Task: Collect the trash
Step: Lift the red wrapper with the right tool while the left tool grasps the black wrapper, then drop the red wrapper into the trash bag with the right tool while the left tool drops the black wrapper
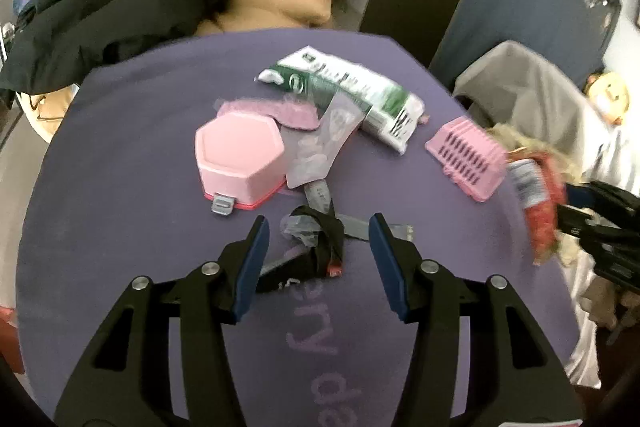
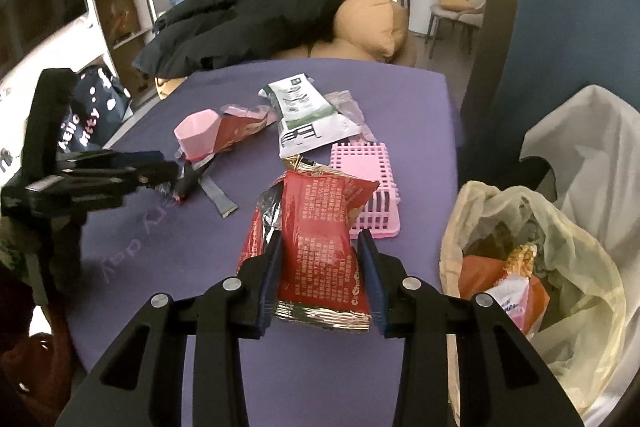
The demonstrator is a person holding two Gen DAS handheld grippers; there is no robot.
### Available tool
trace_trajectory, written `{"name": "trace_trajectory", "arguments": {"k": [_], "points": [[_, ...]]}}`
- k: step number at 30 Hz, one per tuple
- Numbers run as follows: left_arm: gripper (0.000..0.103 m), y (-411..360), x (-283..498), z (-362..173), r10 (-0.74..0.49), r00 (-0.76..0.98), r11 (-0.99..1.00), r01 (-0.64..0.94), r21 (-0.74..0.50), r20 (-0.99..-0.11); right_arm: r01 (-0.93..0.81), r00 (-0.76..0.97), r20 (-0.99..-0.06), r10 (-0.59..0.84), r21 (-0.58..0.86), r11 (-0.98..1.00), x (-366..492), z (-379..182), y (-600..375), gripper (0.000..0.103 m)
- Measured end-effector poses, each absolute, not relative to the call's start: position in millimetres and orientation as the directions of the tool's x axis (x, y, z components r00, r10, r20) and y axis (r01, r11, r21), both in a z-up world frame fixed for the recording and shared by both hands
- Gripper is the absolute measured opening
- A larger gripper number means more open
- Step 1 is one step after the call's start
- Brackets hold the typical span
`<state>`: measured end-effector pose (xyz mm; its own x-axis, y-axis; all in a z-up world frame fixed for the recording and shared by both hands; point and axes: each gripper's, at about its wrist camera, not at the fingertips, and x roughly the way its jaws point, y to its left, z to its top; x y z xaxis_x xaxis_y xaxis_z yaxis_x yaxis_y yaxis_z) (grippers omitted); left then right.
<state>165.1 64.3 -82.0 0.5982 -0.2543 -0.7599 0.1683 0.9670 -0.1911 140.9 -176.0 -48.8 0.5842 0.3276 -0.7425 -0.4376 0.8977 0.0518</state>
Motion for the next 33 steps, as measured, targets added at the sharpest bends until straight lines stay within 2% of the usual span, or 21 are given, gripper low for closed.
{"name": "trace_trajectory", "arguments": {"k": [2, 3, 4, 9, 15, 24, 28, 33], "points": [[0.049, 62, 171, -89, -0.232, 0.585, 0.973, 0.147, -0.18, -0.777, -0.434, 0.59, -0.74, 0.323, 0.045, 0.9, 139, -49, -177, 0.036], [0.045, 62, 172, -92, -0.23, 0.58, 0.973, 0.139, -0.183, -0.782, -0.433, 0.594, -0.738, 0.321, 0.043, 0.9, 138, -48, -179, 0.036], [0.032, 62, 173, -94, -0.232, 0.575, 0.973, 0.136, -0.189, -0.785, -0.43, 0.599, -0.734, 0.321, 0.044, 0.902, 137, -47, -182, 0.036], [0.031, 65, 163, -88, -0.269, 0.566, 0.963, 0.152, -0.222, -0.779, -0.411, 0.621, -0.705, 0.342, 0.078, 0.908, 135, -38, -199, 0.036], [0.031, 59, 144, -51, -0.265, 0.627, 0.964, 0.171, -0.203, -0.732, -0.411, 0.657, -0.663, 0.357, 0.082, 0.908, 128, -21, -208, 0.036], [0.032, 28, 119, 30, -0.248, 0.776, 0.968, 0.224, -0.115, -0.58, -0.418, 0.726, -0.57, 0.384, 0.078, 0.905, 120, 16, -226, 0.036], [0.032, 11, 118, 54, -0.271, 0.823, 0.963, 0.237, -0.131, -0.5, -0.408, 0.751, -0.538, 0.382, 0.077, 0.91, 121, 23, -241, 0.036], [0.032, -22, 126, 65, -0.326, 0.821, 0.945, 0.294, -0.143, -0.469, -0.368, 0.782, -0.514, 0.352, 0.074, 0.927, 121, 24, -268, 0.036]]}}
